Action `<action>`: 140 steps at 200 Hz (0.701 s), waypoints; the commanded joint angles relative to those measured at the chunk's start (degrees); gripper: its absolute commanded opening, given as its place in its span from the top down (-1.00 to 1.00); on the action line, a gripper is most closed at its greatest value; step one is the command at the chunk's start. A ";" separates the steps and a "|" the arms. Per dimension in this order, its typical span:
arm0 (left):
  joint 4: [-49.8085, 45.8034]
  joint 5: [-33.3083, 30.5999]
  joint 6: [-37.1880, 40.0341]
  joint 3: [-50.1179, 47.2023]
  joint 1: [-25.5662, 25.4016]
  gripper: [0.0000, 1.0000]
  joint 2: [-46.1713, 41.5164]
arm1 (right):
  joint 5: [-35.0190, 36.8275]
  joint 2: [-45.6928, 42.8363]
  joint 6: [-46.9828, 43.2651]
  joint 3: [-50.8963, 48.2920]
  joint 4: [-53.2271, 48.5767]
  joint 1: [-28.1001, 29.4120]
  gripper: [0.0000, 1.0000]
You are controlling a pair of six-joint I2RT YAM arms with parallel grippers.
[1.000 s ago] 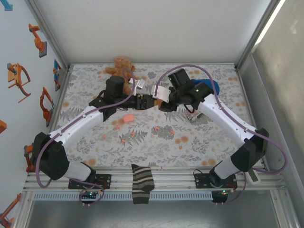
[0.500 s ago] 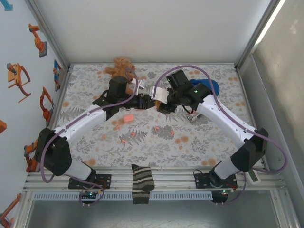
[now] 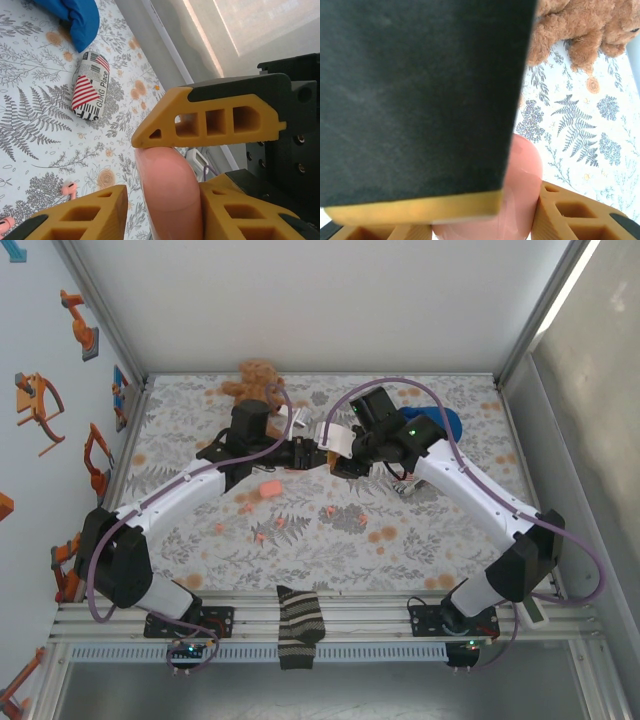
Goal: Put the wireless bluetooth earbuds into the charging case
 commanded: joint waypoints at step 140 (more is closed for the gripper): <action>-1.82 2.61 1.71 2.42 -0.19 0.39 1.42 | 1.60 1.06 0.99 0.93 0.16 0.68 0.28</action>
